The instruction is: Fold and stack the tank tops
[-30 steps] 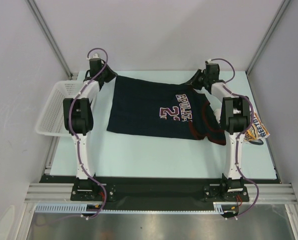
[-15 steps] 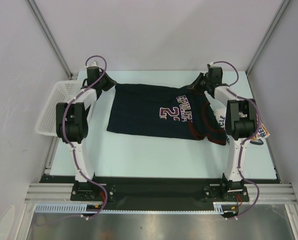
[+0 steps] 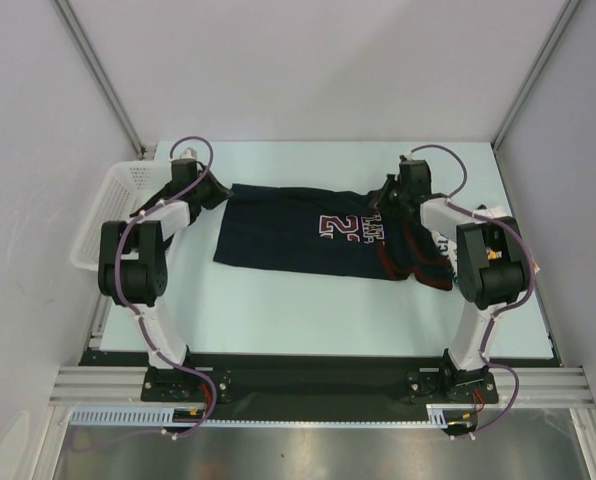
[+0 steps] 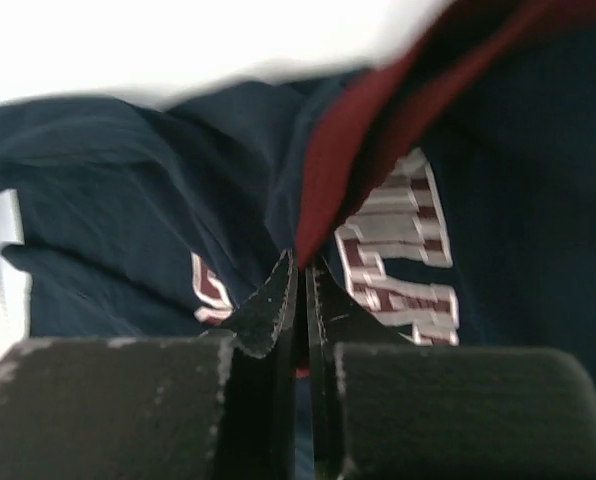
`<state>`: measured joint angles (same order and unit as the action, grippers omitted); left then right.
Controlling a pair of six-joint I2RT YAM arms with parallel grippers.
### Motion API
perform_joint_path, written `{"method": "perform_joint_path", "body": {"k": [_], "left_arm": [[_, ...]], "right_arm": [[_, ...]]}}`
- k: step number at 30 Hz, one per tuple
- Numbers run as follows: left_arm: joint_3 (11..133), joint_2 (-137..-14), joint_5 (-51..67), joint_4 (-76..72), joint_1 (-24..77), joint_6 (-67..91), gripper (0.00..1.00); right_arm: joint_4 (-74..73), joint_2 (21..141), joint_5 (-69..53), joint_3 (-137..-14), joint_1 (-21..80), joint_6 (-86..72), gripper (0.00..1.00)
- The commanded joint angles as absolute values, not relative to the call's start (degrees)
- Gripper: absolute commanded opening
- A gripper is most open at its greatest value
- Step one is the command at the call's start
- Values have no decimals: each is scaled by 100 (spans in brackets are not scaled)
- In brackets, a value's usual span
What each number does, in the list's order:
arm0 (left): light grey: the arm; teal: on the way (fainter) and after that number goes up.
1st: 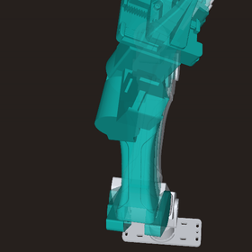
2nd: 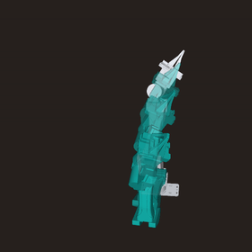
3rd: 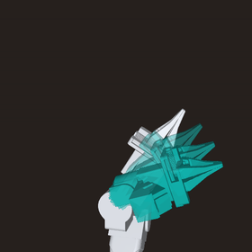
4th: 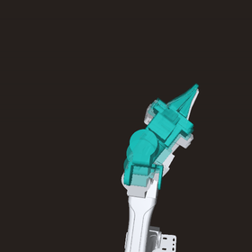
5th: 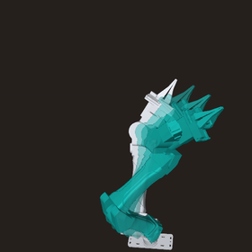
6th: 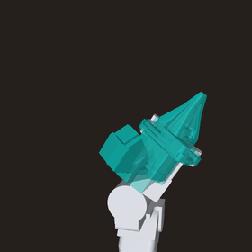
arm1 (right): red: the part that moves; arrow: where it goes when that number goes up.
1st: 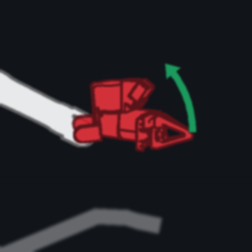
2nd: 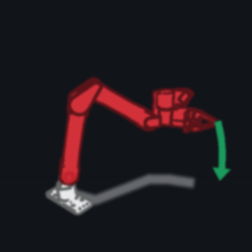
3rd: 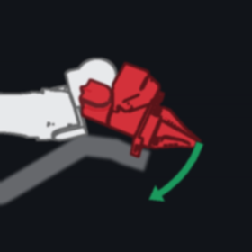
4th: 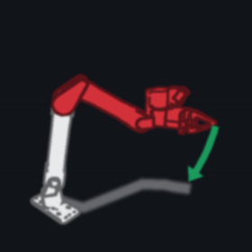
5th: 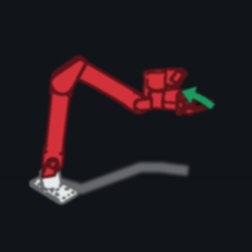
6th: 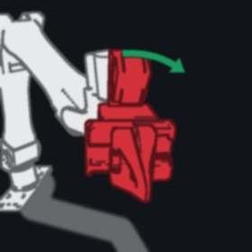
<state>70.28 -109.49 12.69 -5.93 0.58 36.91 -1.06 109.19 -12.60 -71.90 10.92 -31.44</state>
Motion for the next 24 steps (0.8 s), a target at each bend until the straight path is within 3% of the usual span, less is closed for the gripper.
{"method": "perform_joint_path", "body": {"k": [1,24], "left_arm": [[6698,-10301,1319,-634,26,3463,0],[5441,-9493,615,-131,26,3208,0]], "right_arm": [[36,10381,-713,-6935,1221,-3094,2],[228,9246,352,-4729,1652,-3594,6]]}}
